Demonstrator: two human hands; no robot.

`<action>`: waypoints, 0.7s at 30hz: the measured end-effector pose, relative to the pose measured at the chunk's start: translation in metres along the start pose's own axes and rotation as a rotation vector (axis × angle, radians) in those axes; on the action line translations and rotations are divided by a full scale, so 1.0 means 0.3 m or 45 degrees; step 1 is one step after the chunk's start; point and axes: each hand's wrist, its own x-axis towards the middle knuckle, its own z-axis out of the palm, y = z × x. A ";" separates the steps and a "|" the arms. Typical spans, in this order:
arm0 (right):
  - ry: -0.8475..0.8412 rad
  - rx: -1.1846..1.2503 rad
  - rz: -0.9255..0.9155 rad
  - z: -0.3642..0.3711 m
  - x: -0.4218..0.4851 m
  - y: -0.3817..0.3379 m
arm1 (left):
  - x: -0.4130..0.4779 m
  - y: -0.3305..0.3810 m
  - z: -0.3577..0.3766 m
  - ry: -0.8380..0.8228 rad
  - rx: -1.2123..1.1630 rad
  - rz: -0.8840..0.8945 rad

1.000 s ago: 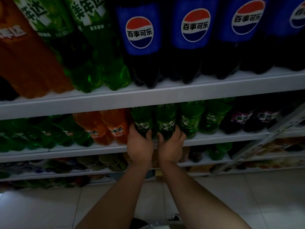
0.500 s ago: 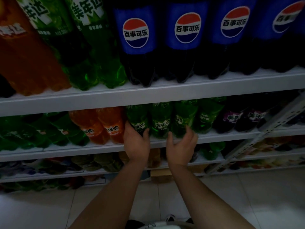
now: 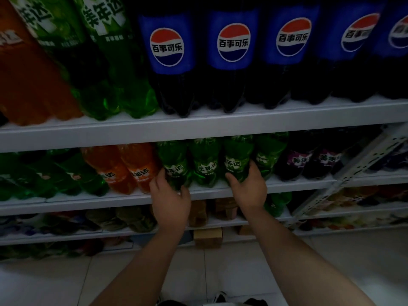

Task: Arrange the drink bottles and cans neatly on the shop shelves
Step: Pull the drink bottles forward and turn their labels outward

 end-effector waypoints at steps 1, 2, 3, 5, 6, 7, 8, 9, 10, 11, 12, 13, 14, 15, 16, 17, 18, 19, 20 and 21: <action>-0.014 0.007 -0.014 -0.004 -0.001 0.005 | -0.015 0.007 -0.001 0.010 -0.005 0.017; -0.023 0.011 -0.026 -0.005 -0.006 0.004 | -0.030 0.017 0.001 0.001 -0.019 0.042; -0.024 0.013 -0.035 -0.002 -0.013 -0.001 | -0.043 0.030 0.004 -0.023 -0.036 0.077; -0.007 -0.038 -0.015 0.011 -0.023 -0.017 | -0.059 0.065 0.019 -0.085 -0.077 0.152; 0.009 -0.098 0.015 0.018 -0.024 -0.027 | -0.063 0.084 0.028 -0.113 -0.102 0.166; 0.027 -0.160 0.043 0.023 -0.020 -0.034 | -0.064 0.103 0.037 -0.137 -0.125 0.164; 0.043 -0.205 0.060 0.024 -0.014 -0.038 | -0.062 0.120 0.046 -0.159 -0.137 0.156; 0.051 -0.229 0.060 0.025 -0.010 -0.037 | -0.059 0.133 0.056 -0.189 -0.135 0.151; 0.053 -0.239 0.045 0.025 -0.008 -0.032 | -0.055 0.143 0.066 -0.228 -0.119 0.157; 0.049 -0.236 0.020 0.026 -0.009 -0.025 | -0.051 0.150 0.076 -0.272 -0.094 0.171; 0.041 -0.227 -0.010 0.026 -0.010 -0.018 | -0.047 0.155 0.086 -0.317 -0.072 0.186; 0.029 -0.212 -0.038 0.025 -0.012 -0.013 | -0.045 0.161 0.095 -0.363 -0.061 0.193; 0.015 -0.188 -0.063 0.021 -0.013 -0.007 | -0.045 0.167 0.103 -0.407 -0.056 0.198; -0.004 -0.147 -0.084 0.015 -0.012 -0.001 | -0.046 0.173 0.111 -0.444 -0.053 0.209; -0.023 -0.092 -0.102 0.005 -0.014 0.006 | -0.048 0.182 0.120 -0.475 -0.050 0.230; -0.030 -0.036 -0.119 -0.009 -0.018 0.016 | -0.051 0.191 0.130 -0.500 -0.054 0.262; 0.008 0.010 -0.134 -0.026 -0.025 0.030 | -0.056 0.203 0.140 -0.516 -0.064 0.301; 0.092 0.044 -0.134 -0.046 -0.030 0.045 | -0.061 0.216 0.151 -0.526 -0.078 0.329; 0.196 0.073 -0.110 -0.067 -0.031 0.061 | -0.067 0.230 0.161 -0.533 -0.094 0.337; 0.283 0.097 -0.064 -0.088 -0.025 0.074 | -0.073 0.244 0.173 -0.536 -0.110 0.331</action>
